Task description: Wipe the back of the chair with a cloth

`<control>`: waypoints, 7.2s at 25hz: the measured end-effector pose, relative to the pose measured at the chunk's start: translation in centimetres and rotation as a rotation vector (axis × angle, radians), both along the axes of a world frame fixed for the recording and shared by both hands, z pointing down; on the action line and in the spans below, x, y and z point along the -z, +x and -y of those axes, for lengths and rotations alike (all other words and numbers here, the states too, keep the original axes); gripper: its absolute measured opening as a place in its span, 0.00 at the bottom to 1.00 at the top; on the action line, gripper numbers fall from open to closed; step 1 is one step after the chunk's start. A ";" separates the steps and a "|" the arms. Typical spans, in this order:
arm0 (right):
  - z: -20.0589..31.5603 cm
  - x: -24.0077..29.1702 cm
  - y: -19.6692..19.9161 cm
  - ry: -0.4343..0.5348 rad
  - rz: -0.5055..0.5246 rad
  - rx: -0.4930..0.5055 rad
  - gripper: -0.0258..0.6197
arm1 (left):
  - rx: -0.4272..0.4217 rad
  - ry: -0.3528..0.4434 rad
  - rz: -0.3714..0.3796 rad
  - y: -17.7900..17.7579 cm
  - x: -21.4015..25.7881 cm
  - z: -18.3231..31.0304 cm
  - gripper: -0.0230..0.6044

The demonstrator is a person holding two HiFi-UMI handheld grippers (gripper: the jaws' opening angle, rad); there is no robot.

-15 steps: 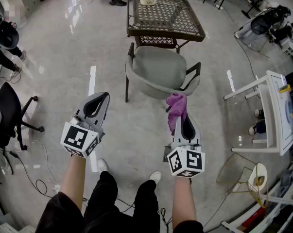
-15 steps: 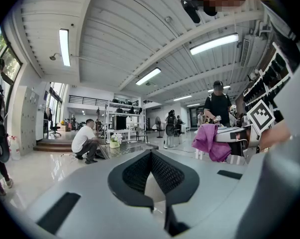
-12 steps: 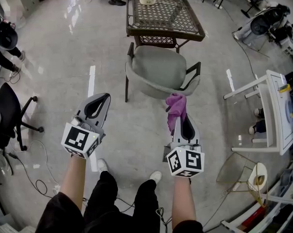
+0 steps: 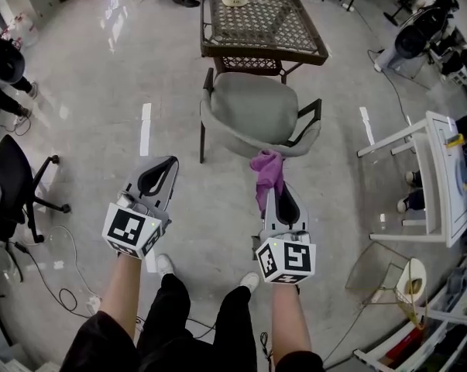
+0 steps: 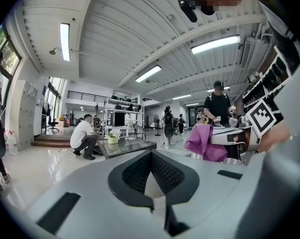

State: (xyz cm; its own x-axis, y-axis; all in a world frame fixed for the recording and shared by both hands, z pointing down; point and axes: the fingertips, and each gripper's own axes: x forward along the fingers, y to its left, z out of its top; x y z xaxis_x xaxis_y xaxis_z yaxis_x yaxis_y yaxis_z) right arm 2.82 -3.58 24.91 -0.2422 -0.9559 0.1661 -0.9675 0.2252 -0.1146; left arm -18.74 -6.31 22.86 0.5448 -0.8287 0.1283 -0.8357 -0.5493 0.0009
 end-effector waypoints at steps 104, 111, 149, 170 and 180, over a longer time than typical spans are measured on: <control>12.3 -23.9 -3.1 0.066 0.105 -0.107 0.15 | 0.036 -0.183 0.097 -2.2 -29.7 1.0 0.05; 10.6 -22.4 4.1 0.130 0.081 -0.127 0.15 | -0.022 -0.202 0.109 4.4 -30.5 0.6 0.05; 16.0 -34.1 -10.2 0.101 0.054 0.050 0.15 | 0.106 -0.253 0.181 -7.8 -41.0 -1.7 0.05; 12.3 -34.4 10.0 0.190 0.007 -0.142 0.15 | -0.140 -0.244 0.213 9.3 -44.9 -1.8 0.05; 13.2 -34.7 18.5 0.140 -0.024 -0.264 0.15 | -0.175 -0.240 0.264 11.8 -42.6 -2.4 0.05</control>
State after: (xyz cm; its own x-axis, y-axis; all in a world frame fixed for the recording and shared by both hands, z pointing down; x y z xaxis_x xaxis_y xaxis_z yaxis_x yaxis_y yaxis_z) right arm 21.33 -16.79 59.60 0.0206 -0.9993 0.0311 -0.9968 -0.0229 -0.0768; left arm -6.91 -3.89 65.46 0.5973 -0.6557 0.4619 -0.7182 -0.6936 -0.0558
